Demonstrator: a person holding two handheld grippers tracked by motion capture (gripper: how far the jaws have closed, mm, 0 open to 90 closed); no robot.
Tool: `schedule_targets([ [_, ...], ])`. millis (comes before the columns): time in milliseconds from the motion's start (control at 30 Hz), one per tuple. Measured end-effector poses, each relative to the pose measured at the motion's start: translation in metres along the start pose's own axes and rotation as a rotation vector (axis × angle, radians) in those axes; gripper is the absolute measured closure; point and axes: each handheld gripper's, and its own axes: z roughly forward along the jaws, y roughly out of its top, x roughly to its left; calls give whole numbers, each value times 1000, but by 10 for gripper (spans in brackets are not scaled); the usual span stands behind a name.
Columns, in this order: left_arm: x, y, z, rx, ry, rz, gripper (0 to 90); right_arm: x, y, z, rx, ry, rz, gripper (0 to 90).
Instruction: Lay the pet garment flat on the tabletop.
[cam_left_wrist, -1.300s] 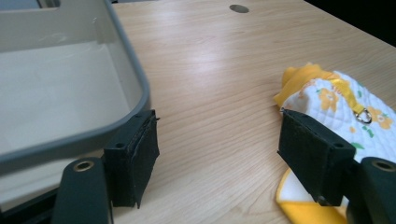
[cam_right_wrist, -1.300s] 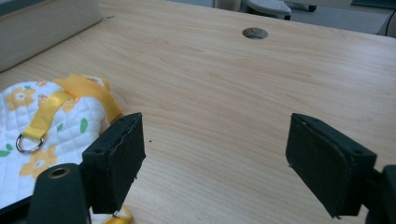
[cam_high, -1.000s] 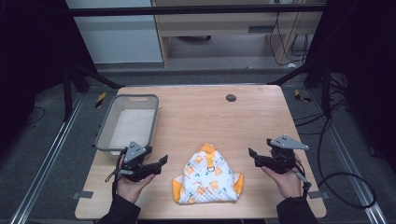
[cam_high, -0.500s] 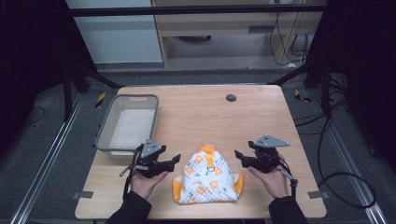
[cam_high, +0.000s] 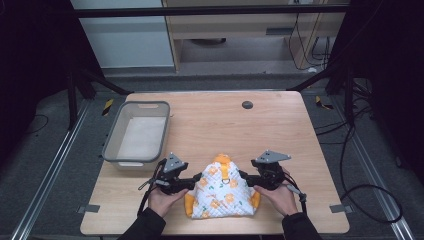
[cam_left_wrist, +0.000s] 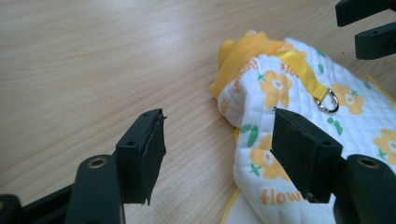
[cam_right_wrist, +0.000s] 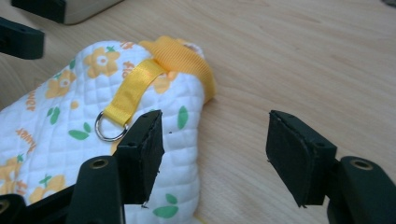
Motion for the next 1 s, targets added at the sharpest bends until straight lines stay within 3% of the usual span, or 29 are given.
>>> schedule_targets([
  [300,-3,-7,18,73,-49,8,407,5,-10,11,61,59,-1,439],
  [467,-7,-9,23,96,-87,18,536,8,-11,15,69,81,-5,544],
  [700,-9,-11,30,140,-127,15,726,6,-13,20,93,119,32,667],
  [833,-9,-11,31,142,-138,11,829,6,-13,21,97,125,33,749],
  [900,-10,-11,29,135,-136,13,844,6,-12,20,102,133,33,848],
  [1000,-11,-9,26,124,-127,21,852,7,-11,17,97,138,26,873],
])
